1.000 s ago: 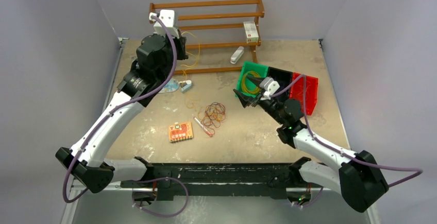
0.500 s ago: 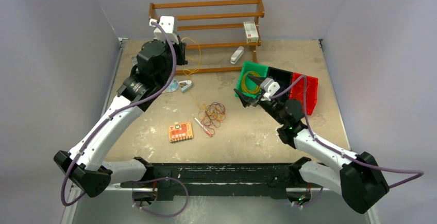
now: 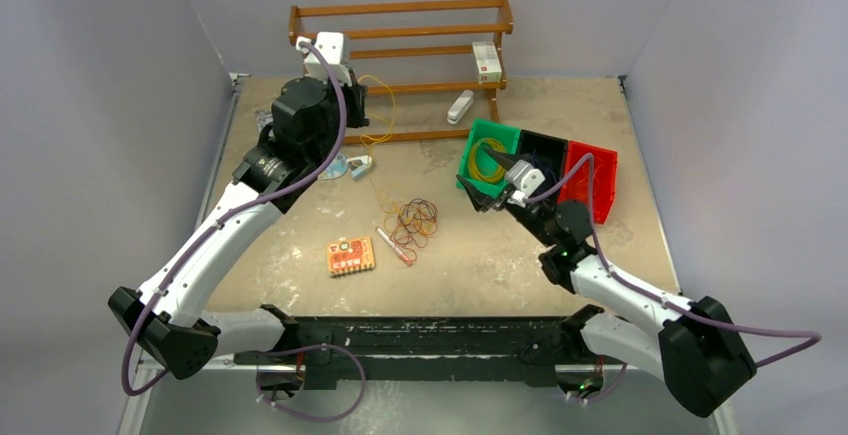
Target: Untangle the cables
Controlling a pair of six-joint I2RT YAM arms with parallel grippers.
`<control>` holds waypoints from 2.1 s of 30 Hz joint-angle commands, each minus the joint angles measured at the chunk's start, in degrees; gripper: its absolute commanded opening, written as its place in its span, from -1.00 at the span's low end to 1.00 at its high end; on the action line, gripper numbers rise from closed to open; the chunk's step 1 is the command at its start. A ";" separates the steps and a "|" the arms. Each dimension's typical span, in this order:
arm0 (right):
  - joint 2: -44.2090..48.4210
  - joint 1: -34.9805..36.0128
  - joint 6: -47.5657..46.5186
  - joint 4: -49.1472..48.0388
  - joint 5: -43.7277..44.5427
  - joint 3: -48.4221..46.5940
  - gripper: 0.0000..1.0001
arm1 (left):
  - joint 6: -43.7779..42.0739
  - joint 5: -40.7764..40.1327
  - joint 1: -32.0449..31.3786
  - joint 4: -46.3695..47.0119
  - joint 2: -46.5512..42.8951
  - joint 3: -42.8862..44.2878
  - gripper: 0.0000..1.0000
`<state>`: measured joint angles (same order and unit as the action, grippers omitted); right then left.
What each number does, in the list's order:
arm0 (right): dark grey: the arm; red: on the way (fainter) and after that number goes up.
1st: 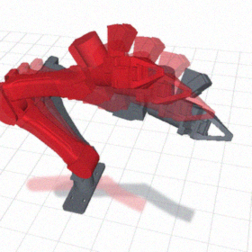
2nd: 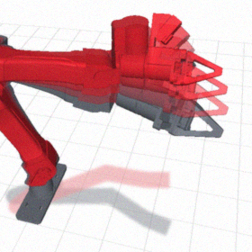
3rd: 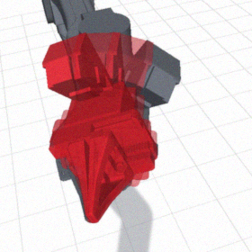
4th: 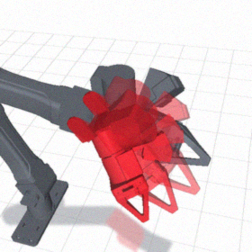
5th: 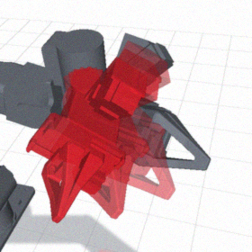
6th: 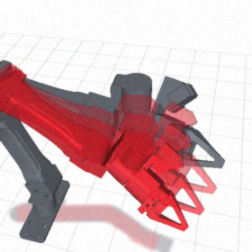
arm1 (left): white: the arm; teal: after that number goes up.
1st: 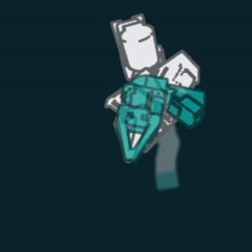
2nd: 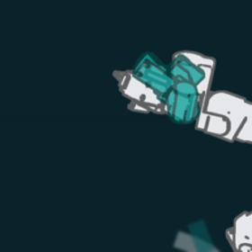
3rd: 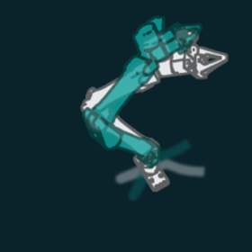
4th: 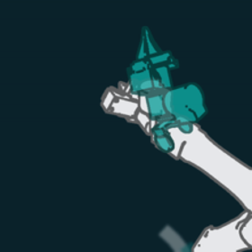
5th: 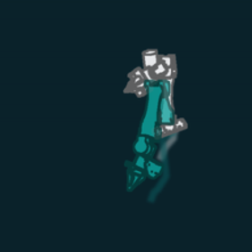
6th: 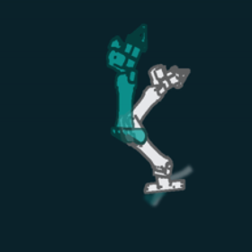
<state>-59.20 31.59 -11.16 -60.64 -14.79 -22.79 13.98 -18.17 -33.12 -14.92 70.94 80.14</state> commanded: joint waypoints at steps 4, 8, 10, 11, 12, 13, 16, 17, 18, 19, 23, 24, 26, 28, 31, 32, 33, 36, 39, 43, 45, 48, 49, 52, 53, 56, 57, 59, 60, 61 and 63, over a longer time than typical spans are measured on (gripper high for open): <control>-2.11 2.01 -7.99 -10.13 -1.95 0.88 0.44 | 0.61 0.64 0.25 2.27 -0.38 2.04 -1.00; -5.46 3.54 -9.67 -12.97 -4.74 -0.07 0.44 | 0.62 0.87 0.21 2.35 -0.32 2.11 -1.00; -7.37 3.92 -9.59 -14.57 -6.29 -1.09 0.44 | 0.61 1.17 0.21 2.34 -0.34 2.03 -1.00; -8.62 4.32 -9.63 -15.07 -6.72 -1.90 0.44 | 0.60 1.33 0.17 2.27 -0.40 2.06 -1.00; -9.89 4.73 -9.83 -15.51 -7.15 -2.82 0.44 | 0.61 1.38 0.22 2.27 -0.40 2.04 -1.00; -11.55 5.16 -10.07 -15.97 -7.45 -3.68 0.44 | 0.55 1.46 0.21 2.26 -0.45 2.04 -1.00; -16.95 6.34 -9.46 -19.21 -8.80 -6.00 0.43 | 0.35 1.48 0.20 2.58 -0.70 2.12 -1.00; -18.83 6.56 -8.76 -19.99 -9.57 -6.84 0.42 | 0.31 1.50 0.19 2.67 -0.73 2.15 -1.00; -20.69 6.90 -8.00 -20.50 -10.10 -7.87 0.41 | 0.27 1.55 0.17 2.74 -0.66 2.25 -1.00; -22.53 7.28 -7.17 -20.53 -10.49 -8.97 0.39 | 0.26 1.58 0.22 2.71 -0.58 2.36 -1.00; -29.76 9.85 -7.34 -19.73 -10.82 -12.09 0.37 | 0.16 1.52 0.20 2.70 -0.58 2.73 -1.00; -31.45 10.50 -7.84 -19.00 -10.65 -12.86 0.37 | 0.10 1.44 0.25 2.70 -0.59 2.74 -1.00; -34.51 11.77 -9.75 -16.86 -9.81 -14.57 0.37 | 0.02 1.32 0.18 2.71 -0.64 2.79 -1.00; -37.11 12.76 -11.58 -15.90 -8.86 -15.85 0.37 | -0.07 1.10 0.21 2.66 -0.77 2.75 -1.00; -40.14 13.44 -13.39 -14.99 -7.53 -17.47 0.36 | -0.09 1.08 0.21 2.66 -0.95 2.62 -1.00; -40.95 13.53 -14.25 -14.25 -7.09 -18.04 0.36 | -0.09 1.05 0.25 2.62 -1.03 2.57 -1.00; -41.72 13.64 -15.02 -13.58 -6.71 -18.65 0.35 | -0.01 1.07 0.23 2.59 -1.06 2.46 -1.00; -44.13 13.97 -17.77 -11.09 -5.44 -20.75 0.34 | -0.02 1.12 0.17 2.48 -1.17 2.50 -1.00; -46.07 14.02 -19.72 -9.31 -4.64 -22.13 0.33 | -0.02 1.06 0.20 2.59 -1.25 2.33 -1.00; -47.66 14.06 -21.07 -7.48 -3.80 -23.14 0.30 | 0.08 1.25 0.21 2.59 -1.26 2.11 -1.00; -48.47 14.11 -21.57 -6.09 -3.27 -23.60 0.25 | 0.08 1.28 0.23 2.29 -1.28 2.05 -1.00; -49.43 14.11 -22.62 -4.09 -2.22 -24.41 0.11 | 0.07 1.08 0.20 2.09 -1.57 1.91 -1.00; -49.55 14.16 -22.69 -4.01 -1.92 -24.51 0.03 | 0.08 0.92 0.24 2.09 -1.59 1.83 -1.00; -49.50 14.13 -22.62 -3.76 -1.45 -24.95 -0.33 | 0.17 0.60 0.19 2.27 -2.00 1.47 -1.00; -49.41 14.11 -22.28 -3.81 -1.27 -25.09 -0.45 | 0.17 0.60 0.21 2.27 -1.99 1.35 -1.00; -48.62 14.11 -21.09 -4.08 -1.06 -25.46 -0.80 | 0.16 0.30 0.23 2.10 -2.10 1.12 -1.00; -48.11 14.14 -20.71 -4.15 -0.99 -25.49 -0.89 | 0.09 0.13 0.18 1.95 -2.17 1.03 -1.00; -46.40 14.11 -19.67 -5.04 -0.35 -25.04 -1.00 | 0.01 -0.39 0.21 1.80 -2.35 0.79 -1.00; -44.77 14.11 -19.02 -6.11 0.24 -24.43 -1.00 | -0.05 -0.71 0.18 1.62 -2.49 0.60 -1.00; -43.31 14.11 -18.39 -6.86 0.55 -23.76 -1.00 | -0.13 -1.13 0.22 1.57 -2.58 0.41 -1.00; -40.20 14.11 -16.92 -7.12 0.75 -23.11 -1.00 | -0.28 -2.01 0.18 1.48 -2.97 -0.02 -1.00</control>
<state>-107.18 45.39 -31.14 -62.41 -15.73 -46.04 13.96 -18.02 -33.12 -14.79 70.41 80.14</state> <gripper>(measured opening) 0.009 0.011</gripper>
